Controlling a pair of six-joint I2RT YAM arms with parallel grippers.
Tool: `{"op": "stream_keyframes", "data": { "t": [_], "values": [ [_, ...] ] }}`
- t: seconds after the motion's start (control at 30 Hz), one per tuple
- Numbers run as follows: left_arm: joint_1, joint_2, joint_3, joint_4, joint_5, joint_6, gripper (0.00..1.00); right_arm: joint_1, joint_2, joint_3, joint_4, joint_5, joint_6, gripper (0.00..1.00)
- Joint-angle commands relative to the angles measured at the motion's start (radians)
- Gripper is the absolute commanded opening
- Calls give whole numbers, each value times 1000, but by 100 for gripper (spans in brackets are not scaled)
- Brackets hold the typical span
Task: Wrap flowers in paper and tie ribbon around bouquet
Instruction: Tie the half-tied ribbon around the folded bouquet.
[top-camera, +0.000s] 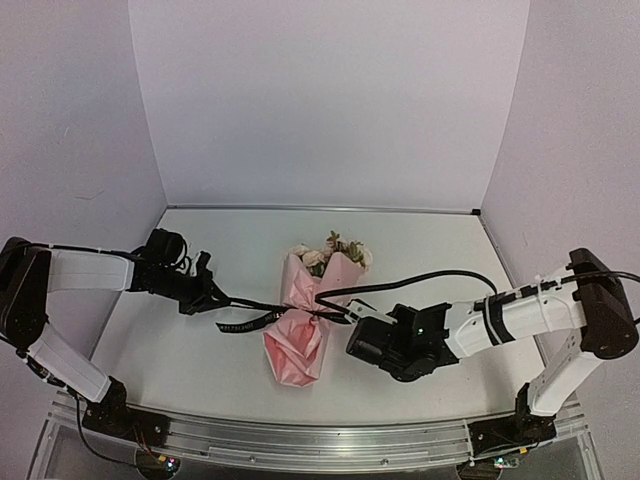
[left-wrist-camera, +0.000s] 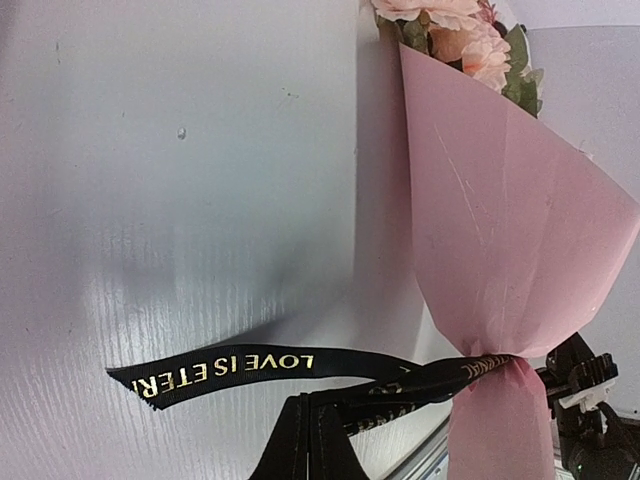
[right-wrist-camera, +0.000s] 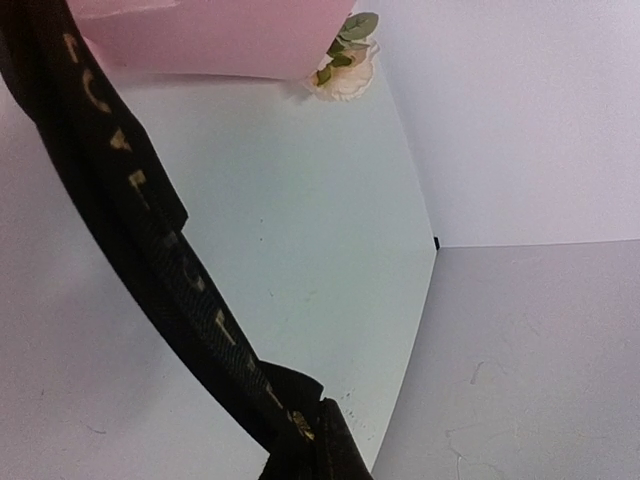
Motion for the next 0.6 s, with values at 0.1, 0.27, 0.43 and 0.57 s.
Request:
{"op": "stream_keyframes", "data": {
  "t": [0.1, 0.27, 0.43, 0.57],
  "values": [
    [96, 29, 16, -115, -278, 65, 0, -37, -57, -99, -173, 69, -87, 0],
    [85, 20, 17, -115, -242, 78, 0, -64, -87, -106, -166, -44, -55, 1],
    [-29, 47, 6, -61, -167, 62, 0, -99, -133, -59, -166, -249, 111, 13],
    [-87, 70, -36, 26, -127, 11, 0, -112, -99, 1, -164, -390, 224, 23]
  ]
}}
